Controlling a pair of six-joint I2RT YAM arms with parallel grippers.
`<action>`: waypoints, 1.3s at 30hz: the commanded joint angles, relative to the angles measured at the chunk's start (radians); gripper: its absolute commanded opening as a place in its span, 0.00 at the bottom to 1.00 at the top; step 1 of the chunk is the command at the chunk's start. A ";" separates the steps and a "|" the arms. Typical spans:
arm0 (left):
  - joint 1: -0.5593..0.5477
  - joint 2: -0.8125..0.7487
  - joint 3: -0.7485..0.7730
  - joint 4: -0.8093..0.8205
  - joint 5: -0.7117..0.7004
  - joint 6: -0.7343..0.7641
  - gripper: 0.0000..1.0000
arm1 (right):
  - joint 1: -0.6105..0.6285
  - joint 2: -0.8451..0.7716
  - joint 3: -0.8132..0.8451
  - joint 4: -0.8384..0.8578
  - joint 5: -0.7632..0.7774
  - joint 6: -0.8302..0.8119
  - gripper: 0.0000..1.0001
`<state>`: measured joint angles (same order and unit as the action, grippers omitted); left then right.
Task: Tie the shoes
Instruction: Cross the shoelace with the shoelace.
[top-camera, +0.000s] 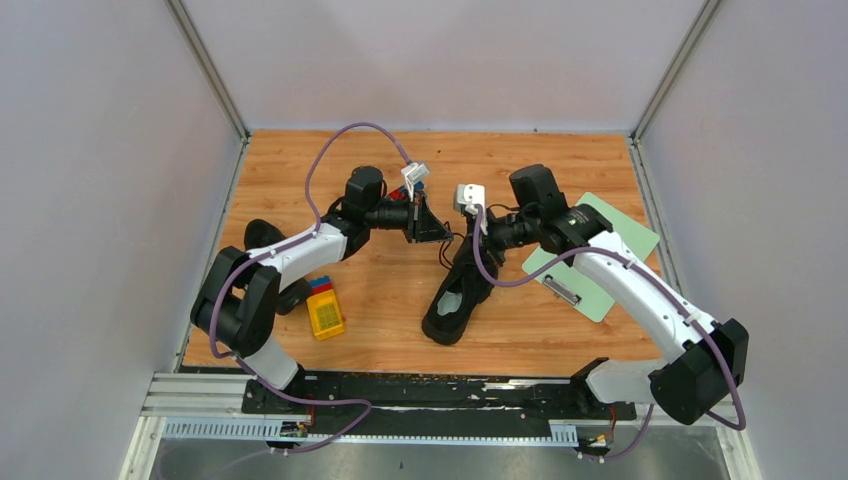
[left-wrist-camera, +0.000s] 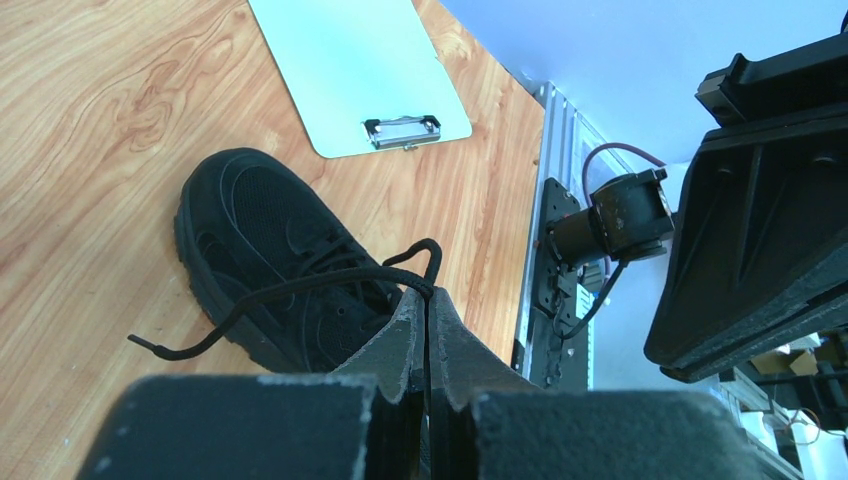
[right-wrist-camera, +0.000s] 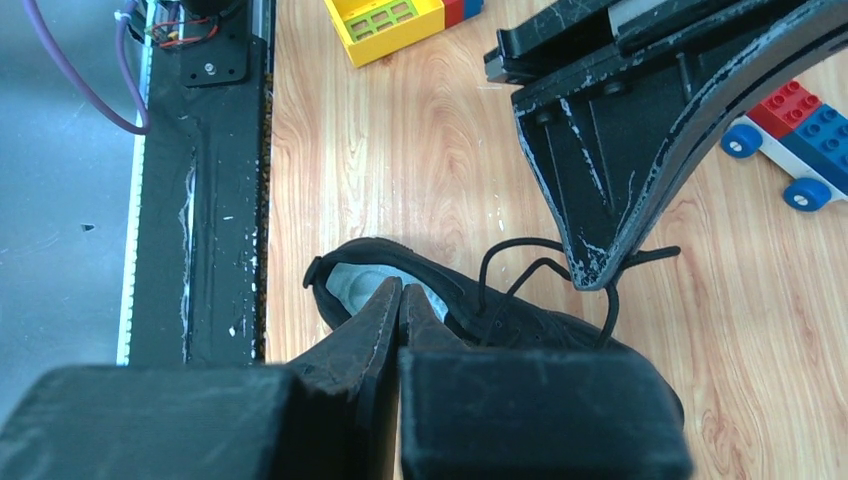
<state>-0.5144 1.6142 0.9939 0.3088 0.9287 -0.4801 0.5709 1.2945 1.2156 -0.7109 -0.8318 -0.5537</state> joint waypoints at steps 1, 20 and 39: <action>0.006 -0.011 0.035 0.006 -0.004 0.025 0.00 | 0.006 -0.027 -0.021 0.006 0.055 -0.037 0.00; 0.005 -0.027 0.024 -0.022 -0.005 0.043 0.00 | -0.063 -0.018 -0.308 0.302 0.368 0.121 0.51; 0.005 -0.030 0.020 -0.034 -0.006 0.054 0.00 | -0.065 0.020 -0.250 0.369 0.412 0.134 0.00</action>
<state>-0.5144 1.6142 0.9939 0.2638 0.9218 -0.4538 0.5091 1.3727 0.9043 -0.3405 -0.4061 -0.4122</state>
